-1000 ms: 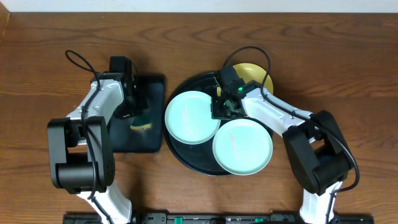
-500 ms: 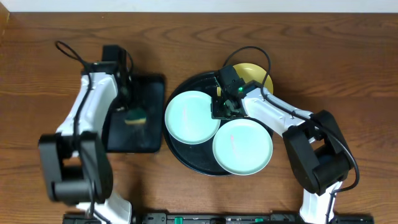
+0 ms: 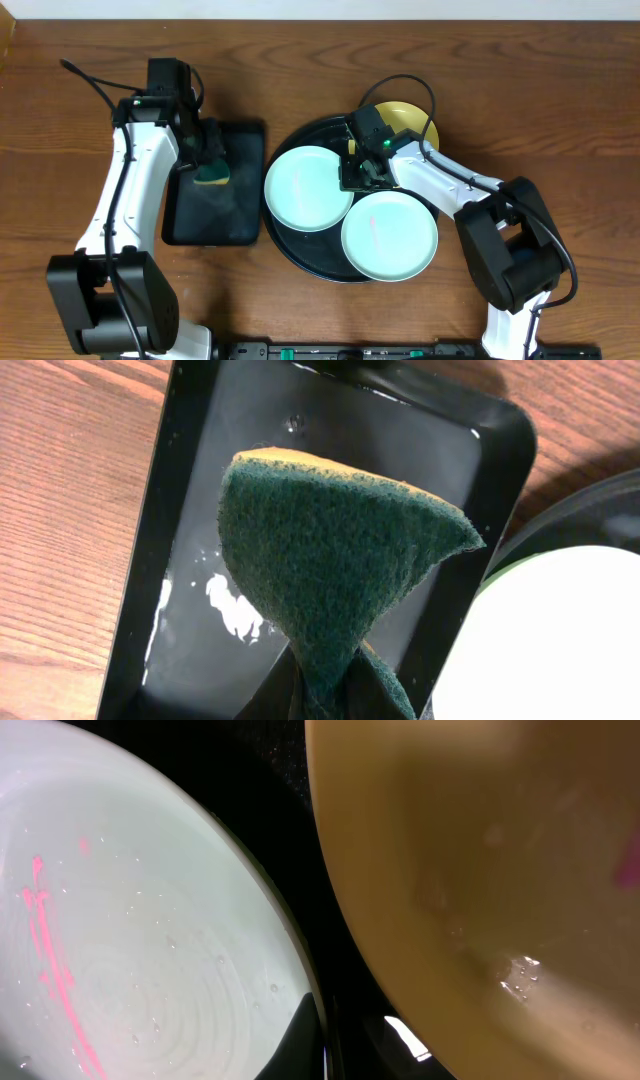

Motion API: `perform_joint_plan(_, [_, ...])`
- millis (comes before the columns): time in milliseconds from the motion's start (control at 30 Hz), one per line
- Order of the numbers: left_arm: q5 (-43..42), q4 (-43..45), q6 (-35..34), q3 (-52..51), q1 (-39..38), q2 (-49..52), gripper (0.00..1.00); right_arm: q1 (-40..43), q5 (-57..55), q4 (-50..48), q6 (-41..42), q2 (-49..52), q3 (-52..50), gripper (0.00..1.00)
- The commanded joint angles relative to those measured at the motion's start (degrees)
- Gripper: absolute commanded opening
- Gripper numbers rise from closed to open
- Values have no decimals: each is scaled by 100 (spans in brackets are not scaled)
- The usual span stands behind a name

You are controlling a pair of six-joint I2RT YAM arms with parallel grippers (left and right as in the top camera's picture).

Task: Clean dirty plates on tray and stack at the side
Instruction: 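Grasp the green sponge with the left gripper and lift it, then move the held sponge onto the upper mint-green plate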

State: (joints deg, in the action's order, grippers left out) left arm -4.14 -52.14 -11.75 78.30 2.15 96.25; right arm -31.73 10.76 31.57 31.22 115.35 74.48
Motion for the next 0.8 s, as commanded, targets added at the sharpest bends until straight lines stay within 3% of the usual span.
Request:
perform_joint_plan(0, [50,-9,111,-35,28,-13,7,-20,284,-70,-9,153,92,1])
perform_joint_plan(267, [-109,-2,111,-35,-90,-11,8,-15,304,-96,-61,153,90,1])
perform_joint_plan(767, [-273,442,-852,-42,-1563,407,7,-13,323,-68,-63,153,90,1])
